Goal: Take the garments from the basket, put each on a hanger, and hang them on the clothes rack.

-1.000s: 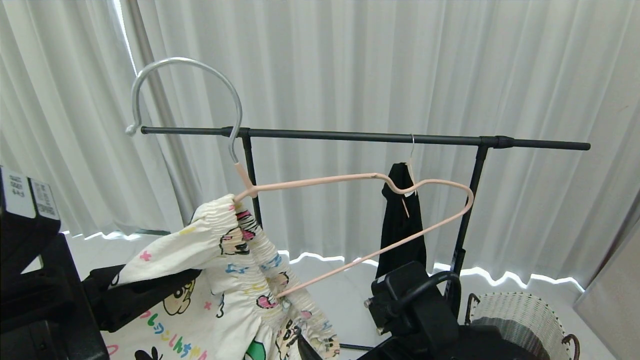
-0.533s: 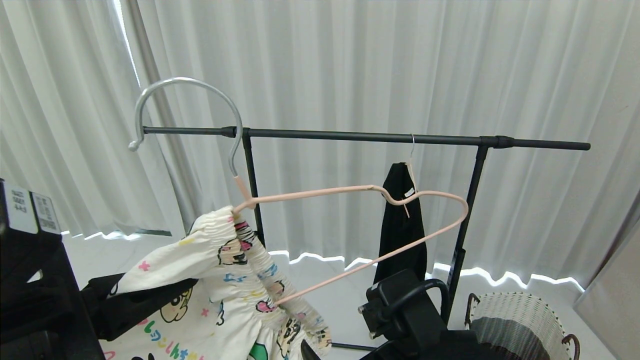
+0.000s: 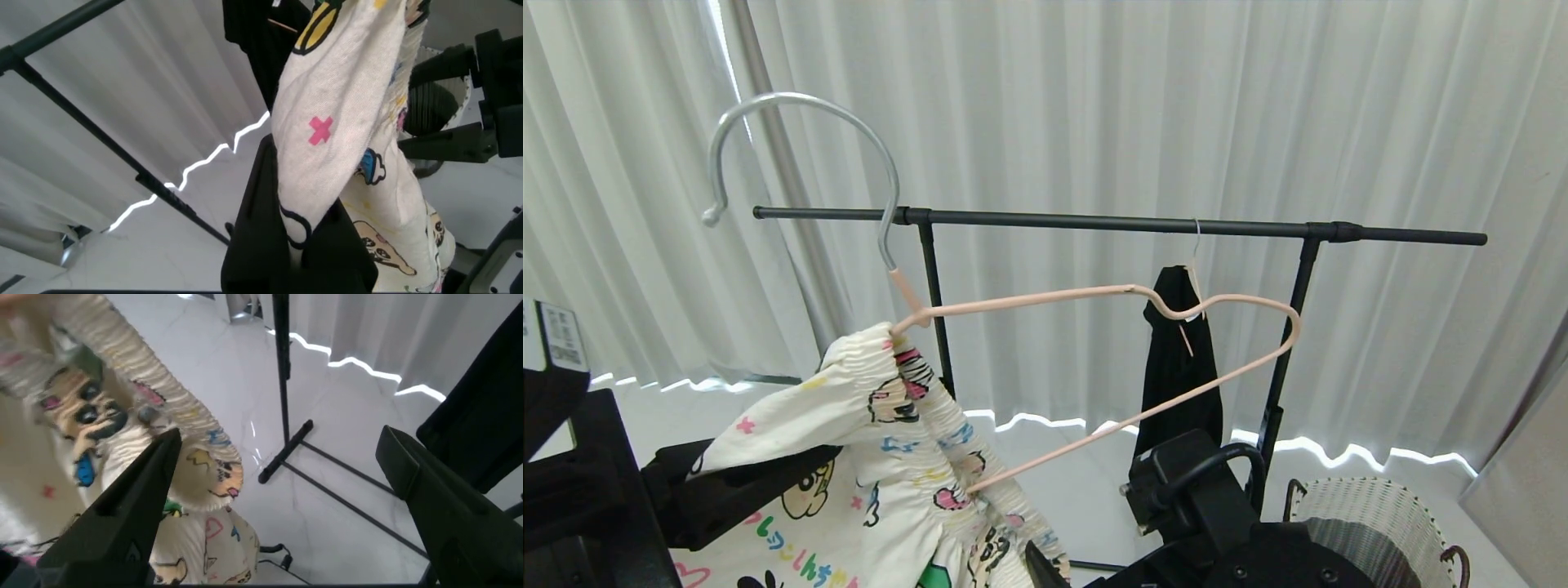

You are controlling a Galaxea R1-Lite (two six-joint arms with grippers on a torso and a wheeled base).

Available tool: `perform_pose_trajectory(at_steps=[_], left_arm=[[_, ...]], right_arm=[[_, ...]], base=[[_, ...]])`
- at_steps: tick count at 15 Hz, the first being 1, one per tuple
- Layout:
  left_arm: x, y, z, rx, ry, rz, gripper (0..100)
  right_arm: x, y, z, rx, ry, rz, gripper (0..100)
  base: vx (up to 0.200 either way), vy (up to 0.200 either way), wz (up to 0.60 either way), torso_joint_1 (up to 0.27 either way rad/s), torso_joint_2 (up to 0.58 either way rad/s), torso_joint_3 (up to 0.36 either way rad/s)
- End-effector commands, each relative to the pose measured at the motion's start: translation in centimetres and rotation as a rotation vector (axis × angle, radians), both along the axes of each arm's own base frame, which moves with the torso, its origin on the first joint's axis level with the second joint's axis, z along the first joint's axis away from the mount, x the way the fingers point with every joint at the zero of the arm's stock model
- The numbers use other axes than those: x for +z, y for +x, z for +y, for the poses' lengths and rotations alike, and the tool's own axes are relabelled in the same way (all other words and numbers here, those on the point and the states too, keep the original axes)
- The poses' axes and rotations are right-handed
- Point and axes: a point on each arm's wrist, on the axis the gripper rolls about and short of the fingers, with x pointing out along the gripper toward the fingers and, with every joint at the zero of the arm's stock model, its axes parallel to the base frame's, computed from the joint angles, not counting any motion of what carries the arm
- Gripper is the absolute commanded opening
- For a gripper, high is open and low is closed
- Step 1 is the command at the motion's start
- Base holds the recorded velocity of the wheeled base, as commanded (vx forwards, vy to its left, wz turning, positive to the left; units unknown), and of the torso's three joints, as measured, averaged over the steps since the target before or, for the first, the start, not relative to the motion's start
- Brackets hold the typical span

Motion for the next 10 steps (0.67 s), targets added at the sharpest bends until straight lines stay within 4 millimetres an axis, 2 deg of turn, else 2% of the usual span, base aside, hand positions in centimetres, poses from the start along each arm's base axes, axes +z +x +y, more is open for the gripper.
perform_pose_trajectory(at_steps=[1,7,10], left_arm=[[0.2,-0.1,0.1,-0.001,-0.009,-0.008,0],[0.6,-0.5,0.2,-0.018,-0.026,-0.024,0],[-0.5,-0.7,0.5,-0.007,-0.002,-0.009,0]], right_arm=[[-0.4,-0.1,-0.3,0.002,-0.021,0.002,100],[-2.5,-0.6,-2.4,0.001,-0.135,0.029,100],[-3.3,0.0,-5.7,-0.101,-0.249,0.027,100]], base=[[0.000,0.000,0.00,0.000,0.00,0.000],[0.000,0.000,0.00,0.000,0.00,0.000],[0.000,0.000,0.00,0.000,0.00,0.000]])
